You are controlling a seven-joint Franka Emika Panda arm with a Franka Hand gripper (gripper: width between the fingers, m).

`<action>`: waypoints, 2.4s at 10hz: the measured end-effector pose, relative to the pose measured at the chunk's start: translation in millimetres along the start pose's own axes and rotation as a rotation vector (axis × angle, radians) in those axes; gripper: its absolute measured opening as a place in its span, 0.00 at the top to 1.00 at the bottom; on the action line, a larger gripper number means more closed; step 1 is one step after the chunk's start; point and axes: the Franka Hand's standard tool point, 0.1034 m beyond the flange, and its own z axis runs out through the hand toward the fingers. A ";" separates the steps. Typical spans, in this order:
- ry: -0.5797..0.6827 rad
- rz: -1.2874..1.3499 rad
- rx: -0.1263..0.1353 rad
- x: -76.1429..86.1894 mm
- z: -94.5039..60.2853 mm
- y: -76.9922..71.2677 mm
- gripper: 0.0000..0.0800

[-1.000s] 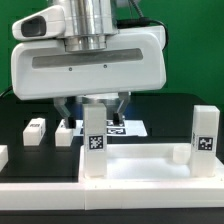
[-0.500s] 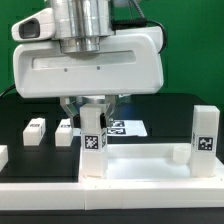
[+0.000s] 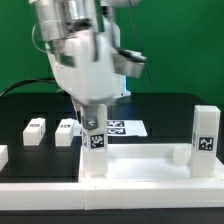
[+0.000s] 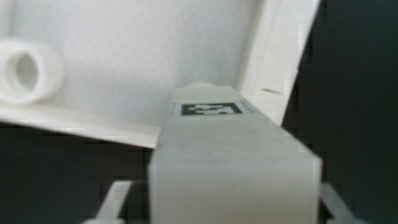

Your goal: Assemble desk

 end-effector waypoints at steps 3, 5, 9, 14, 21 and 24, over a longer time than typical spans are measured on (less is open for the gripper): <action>0.001 0.153 0.002 -1.9 1.4 0.3 0.64; 0.005 0.075 -0.002 -2.7 2.0 0.5 0.55; 0.027 -0.611 -0.055 -17.7 7.4 1.0 0.20; 0.105 -1.259 -0.070 -12.3 8.1 -4.2 0.19; 0.104 -0.882 -0.055 -9.6 9.6 -1.2 0.64; 0.064 -0.339 -0.020 -7.4 9.5 1.5 0.64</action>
Offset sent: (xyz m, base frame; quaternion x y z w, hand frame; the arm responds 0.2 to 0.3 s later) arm 0.0000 0.0000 0.0000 0.0000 0.0000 0.0650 0.9979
